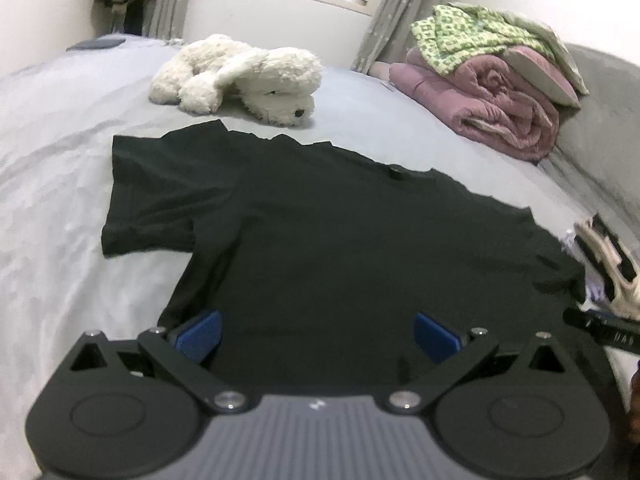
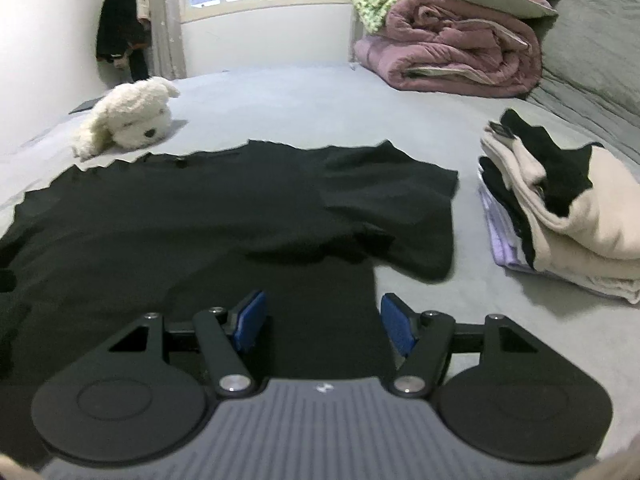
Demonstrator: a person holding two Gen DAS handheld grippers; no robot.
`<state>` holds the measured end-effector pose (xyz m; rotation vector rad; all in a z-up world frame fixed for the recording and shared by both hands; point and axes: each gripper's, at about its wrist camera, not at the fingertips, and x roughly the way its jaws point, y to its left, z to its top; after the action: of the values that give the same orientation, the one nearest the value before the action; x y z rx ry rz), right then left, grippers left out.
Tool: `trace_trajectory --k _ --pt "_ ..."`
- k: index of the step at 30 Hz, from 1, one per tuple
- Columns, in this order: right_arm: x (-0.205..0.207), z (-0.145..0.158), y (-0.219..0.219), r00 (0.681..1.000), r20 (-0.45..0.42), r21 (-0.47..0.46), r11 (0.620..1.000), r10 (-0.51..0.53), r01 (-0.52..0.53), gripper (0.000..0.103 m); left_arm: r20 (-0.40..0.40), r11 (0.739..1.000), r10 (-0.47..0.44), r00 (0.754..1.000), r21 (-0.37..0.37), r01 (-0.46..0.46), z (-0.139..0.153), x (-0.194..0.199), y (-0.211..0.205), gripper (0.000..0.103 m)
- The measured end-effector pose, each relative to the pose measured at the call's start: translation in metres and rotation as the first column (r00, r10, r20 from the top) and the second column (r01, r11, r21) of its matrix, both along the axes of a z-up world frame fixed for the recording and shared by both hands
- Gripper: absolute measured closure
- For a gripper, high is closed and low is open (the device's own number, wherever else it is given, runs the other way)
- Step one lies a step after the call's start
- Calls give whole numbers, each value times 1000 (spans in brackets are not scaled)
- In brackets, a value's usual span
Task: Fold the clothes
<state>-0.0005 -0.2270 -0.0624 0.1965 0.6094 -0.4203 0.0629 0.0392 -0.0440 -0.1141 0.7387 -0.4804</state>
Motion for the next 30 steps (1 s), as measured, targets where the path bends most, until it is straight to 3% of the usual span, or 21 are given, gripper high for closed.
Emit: trace_trajectory --k 6,16,23,30 --pt "1 9 13 999 25 21 999 38 -38 35 8 999 -7 1000 -37 8 9 -5 1 0" --pt "3 -3 20 995 -67 18 997 70 -69 35 5 999 -9 1000 -53 10 15 -6 6 0" --pt "-7 7 7 990 -138 142 990 37 -17 35 7 997 -2 1000 -80 3 21 -8 12 0" --pt "-31 18 2 989 -148 280 958 -13 54 35 7 996 -8 1000 -89 8 25 -12 15 0"
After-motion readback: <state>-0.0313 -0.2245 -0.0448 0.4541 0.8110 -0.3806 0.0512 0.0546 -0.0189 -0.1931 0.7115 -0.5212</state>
